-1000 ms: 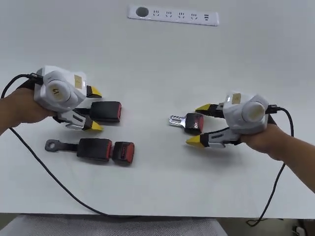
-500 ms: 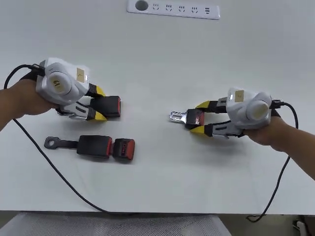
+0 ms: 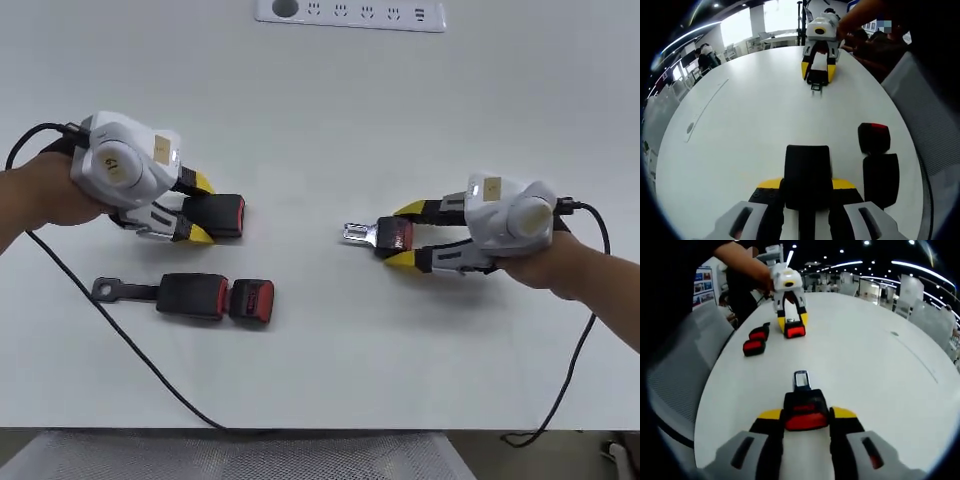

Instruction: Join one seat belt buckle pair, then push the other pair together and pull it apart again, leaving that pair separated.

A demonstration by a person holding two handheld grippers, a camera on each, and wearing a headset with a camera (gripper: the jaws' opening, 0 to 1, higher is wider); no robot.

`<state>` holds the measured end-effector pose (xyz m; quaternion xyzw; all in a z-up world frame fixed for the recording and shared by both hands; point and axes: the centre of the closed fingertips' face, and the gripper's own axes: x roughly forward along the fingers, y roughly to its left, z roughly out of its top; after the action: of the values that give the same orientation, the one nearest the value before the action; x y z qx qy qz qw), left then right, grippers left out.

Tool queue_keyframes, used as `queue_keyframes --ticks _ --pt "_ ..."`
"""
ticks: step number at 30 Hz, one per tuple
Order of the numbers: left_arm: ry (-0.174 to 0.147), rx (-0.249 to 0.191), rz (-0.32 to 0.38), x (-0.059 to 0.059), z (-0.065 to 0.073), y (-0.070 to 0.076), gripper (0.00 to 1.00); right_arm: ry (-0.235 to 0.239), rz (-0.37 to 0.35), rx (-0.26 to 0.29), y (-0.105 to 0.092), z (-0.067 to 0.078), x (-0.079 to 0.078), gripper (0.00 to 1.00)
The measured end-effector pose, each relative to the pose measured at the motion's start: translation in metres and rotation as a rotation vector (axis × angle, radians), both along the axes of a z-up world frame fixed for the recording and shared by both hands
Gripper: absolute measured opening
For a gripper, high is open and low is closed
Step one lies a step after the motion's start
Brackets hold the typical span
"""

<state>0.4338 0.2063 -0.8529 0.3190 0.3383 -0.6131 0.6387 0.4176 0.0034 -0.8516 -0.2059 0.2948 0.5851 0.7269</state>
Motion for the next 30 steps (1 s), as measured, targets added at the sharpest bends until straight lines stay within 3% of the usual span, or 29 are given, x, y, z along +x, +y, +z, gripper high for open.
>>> queue_keyframes --ticks 8,30 --pt "0.002 0.013 -0.015 0.0 -0.001 0.0 0.35 0.003 0.013 0.013 0.017 0.0 0.001 0.36" --pt "0.004 0.027 -0.037 -0.001 0.0 0.0 0.35 -0.023 0.067 0.039 0.109 -0.003 0.01 0.37"
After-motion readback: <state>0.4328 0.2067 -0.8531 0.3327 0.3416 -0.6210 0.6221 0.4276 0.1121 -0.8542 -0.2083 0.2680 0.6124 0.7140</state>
